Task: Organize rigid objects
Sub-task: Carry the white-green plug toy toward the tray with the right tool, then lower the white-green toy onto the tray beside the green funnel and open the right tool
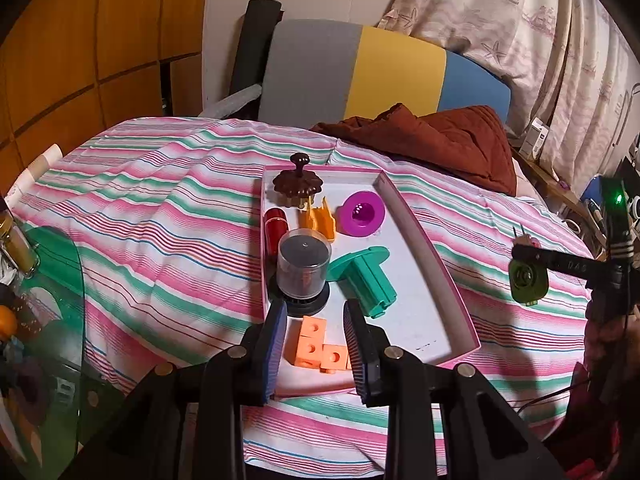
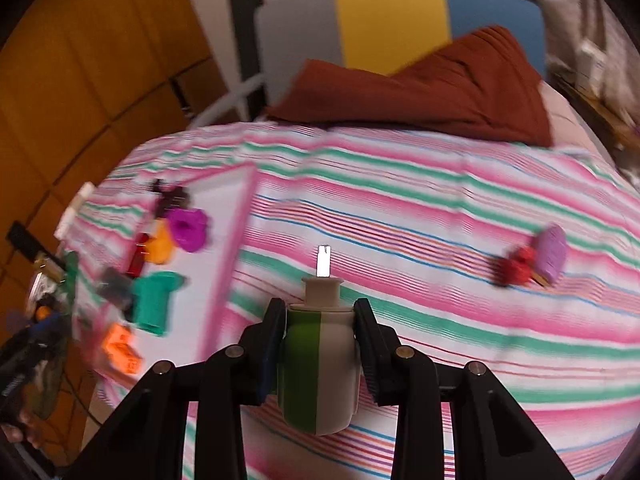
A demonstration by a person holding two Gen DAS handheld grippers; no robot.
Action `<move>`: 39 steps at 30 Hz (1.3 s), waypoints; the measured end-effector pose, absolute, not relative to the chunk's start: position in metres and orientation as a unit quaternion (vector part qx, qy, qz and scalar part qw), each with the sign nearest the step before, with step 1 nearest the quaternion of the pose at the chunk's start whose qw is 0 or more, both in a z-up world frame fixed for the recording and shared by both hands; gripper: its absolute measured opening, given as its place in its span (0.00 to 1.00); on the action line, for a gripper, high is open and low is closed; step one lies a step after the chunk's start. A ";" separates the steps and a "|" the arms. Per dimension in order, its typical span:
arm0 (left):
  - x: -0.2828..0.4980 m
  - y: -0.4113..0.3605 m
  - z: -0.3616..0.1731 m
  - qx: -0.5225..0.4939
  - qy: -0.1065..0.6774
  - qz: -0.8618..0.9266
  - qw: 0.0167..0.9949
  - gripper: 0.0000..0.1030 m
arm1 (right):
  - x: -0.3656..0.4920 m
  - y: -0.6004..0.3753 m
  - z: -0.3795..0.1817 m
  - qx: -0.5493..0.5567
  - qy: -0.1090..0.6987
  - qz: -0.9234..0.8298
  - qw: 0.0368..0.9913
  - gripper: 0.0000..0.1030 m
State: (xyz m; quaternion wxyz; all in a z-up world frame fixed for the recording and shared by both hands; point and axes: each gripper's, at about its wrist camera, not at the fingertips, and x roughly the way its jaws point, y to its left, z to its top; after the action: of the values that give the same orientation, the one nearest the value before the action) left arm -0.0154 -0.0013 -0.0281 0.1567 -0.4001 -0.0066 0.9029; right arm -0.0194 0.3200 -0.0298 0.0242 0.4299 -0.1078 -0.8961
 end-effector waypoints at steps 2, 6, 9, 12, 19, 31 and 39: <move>-0.016 -0.002 -0.028 -0.401 -0.004 0.903 0.154 0.28 | -0.025 0.300 -0.021 0.422 -0.107 -0.899 0.052 0.34; -0.016 -0.005 -0.029 -0.402 -0.004 0.903 0.152 0.28 | -0.036 0.261 -0.009 0.414 -0.097 -0.900 0.099 0.34; -0.016 -0.007 -0.029 -0.404 -0.008 0.902 0.150 0.28 | -0.048 0.232 -0.008 0.415 -0.080 -0.898 0.123 0.34; -0.016 -0.010 -0.030 -0.406 -0.008 0.902 0.147 0.28 | -0.062 0.211 -0.016 0.428 -0.056 -0.893 0.128 0.34; -0.019 -0.016 -0.034 -0.410 -0.012 0.901 0.139 0.28 | -0.091 0.190 -0.042 0.460 -0.019 -0.879 0.123 0.34; -0.020 -0.019 -0.036 -0.412 -0.011 0.902 0.132 0.28 | -0.120 0.170 -0.070 0.476 0.013 -0.873 0.104 0.34; -0.017 -0.018 -0.036 -0.412 -0.009 0.902 0.132 0.28 | -0.116 0.174 -0.069 0.475 -0.006 -0.873 0.108 0.35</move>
State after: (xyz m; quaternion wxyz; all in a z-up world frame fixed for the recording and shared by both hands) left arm -0.0173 -0.0182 -0.0356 0.1317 -0.4118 -0.0089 0.9017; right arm -0.1157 0.1736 -0.0693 0.1077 0.4751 -0.0055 -0.8733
